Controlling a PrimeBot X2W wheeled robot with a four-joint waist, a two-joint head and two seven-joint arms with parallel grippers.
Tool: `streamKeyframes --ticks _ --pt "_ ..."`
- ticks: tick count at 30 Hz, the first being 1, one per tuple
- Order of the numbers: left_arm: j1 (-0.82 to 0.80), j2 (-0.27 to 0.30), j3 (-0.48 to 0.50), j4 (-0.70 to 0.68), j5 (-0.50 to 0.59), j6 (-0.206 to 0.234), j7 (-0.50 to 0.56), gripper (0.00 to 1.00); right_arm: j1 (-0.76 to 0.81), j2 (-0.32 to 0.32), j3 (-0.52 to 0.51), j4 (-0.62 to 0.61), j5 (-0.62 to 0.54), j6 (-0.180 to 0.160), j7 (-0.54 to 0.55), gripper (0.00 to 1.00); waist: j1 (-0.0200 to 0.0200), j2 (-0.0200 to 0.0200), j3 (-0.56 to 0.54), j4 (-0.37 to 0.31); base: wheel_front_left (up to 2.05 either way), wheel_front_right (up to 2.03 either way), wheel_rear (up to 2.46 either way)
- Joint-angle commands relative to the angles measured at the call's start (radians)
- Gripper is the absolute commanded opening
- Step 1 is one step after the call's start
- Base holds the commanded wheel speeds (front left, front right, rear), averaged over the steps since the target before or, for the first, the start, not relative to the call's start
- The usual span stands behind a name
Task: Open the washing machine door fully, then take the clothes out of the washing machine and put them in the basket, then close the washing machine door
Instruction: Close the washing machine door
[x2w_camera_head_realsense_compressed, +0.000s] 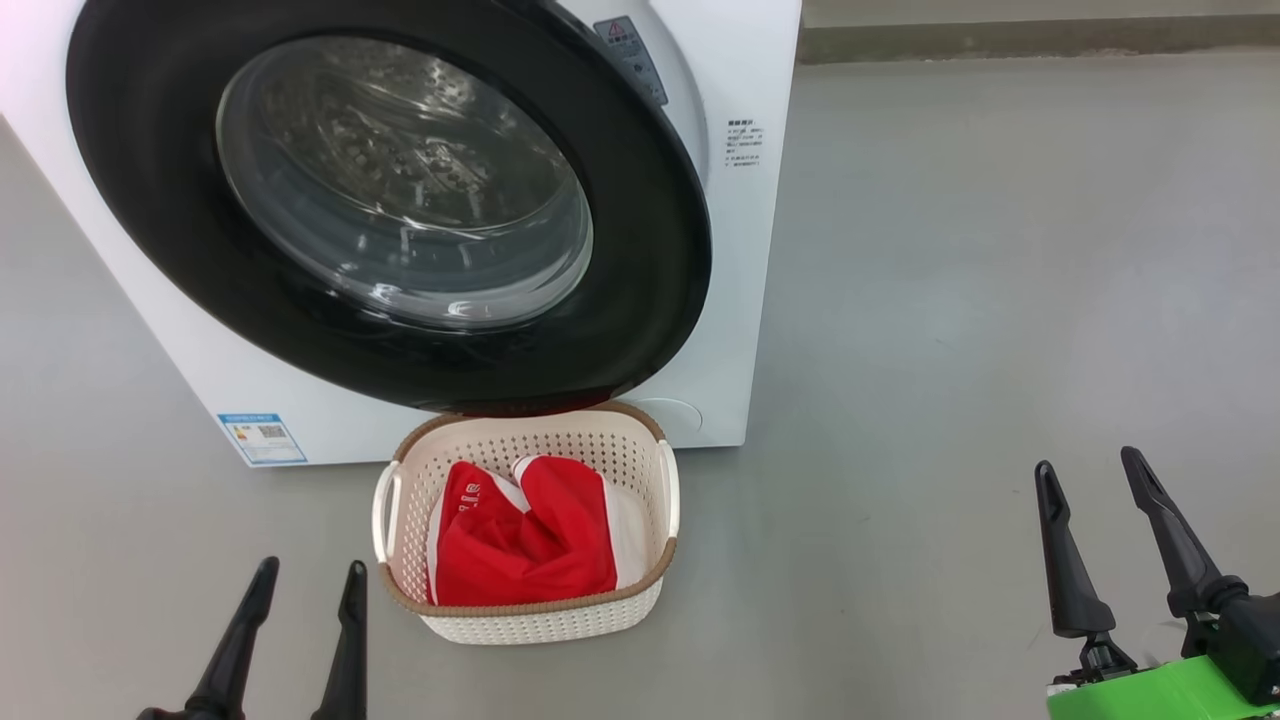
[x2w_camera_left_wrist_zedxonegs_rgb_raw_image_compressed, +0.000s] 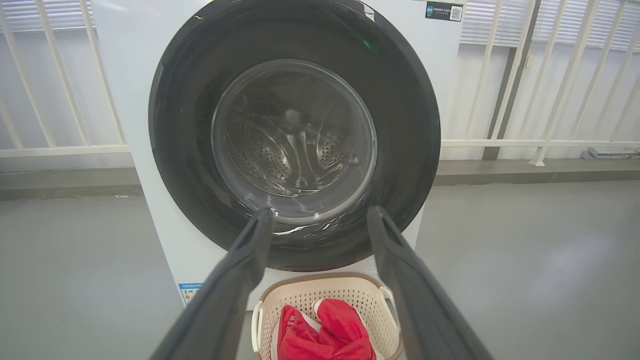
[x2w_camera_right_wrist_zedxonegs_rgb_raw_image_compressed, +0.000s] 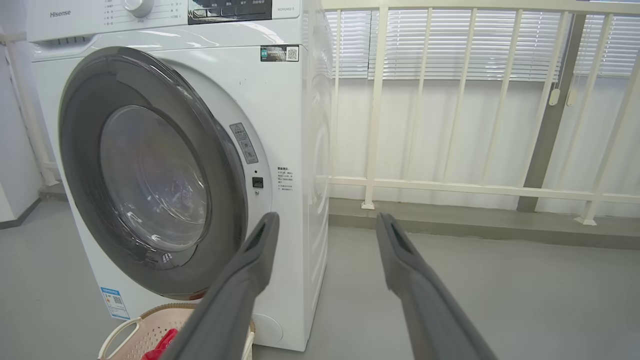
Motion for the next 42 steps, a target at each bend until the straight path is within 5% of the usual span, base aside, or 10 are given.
streamKeyframes --ticks 1,5,6,10,11,28,42 --pt "-0.021 0.010 0.043 -0.020 0.010 -0.006 -0.008 1.00 -0.012 -0.010 0.019 -0.029 0.000 0.003 -0.006 1.00 0.0000 0.0000 -0.001 0.000 0.00 0.00 0.00" --pt "-0.017 -0.007 0.059 -0.018 0.021 -0.026 -0.008 1.00 -0.008 -0.007 0.023 -0.018 0.012 0.003 -0.006 1.00 0.0000 0.0000 -0.003 0.005 0.00 0.00 0.00" --pt "-0.016 -0.011 0.063 -0.019 0.023 -0.030 -0.008 1.00 -0.009 -0.007 0.025 -0.013 0.015 0.003 -0.006 0.91 0.0000 0.0000 -0.003 0.007 0.00 0.00 0.00" --pt "-0.009 -0.024 0.082 -0.023 0.029 -0.048 -0.008 1.00 -0.015 -0.010 0.041 0.017 0.046 0.003 -0.006 0.08 0.0000 0.0000 0.002 0.018 0.00 0.00 0.00" --pt "-0.008 -0.027 0.086 -0.024 0.031 -0.052 -0.008 1.00 -0.018 -0.012 0.049 0.026 0.059 0.003 -0.005 0.00 0.0000 0.0000 0.003 0.021 0.00 0.00 0.00" --pt "-0.070 -0.114 0.106 -0.032 0.086 -0.109 -0.008 1.00 -0.409 -0.093 0.342 0.278 0.139 0.003 0.129 0.00 0.0000 0.0000 0.091 0.125 0.00 0.00 0.00" --pt "-0.132 -0.176 0.100 -0.044 0.129 -0.154 -0.008 1.00 -0.759 -0.132 0.458 0.543 0.224 0.003 0.189 0.00 0.0000 0.0000 0.189 0.232 0.00 0.00 0.00"
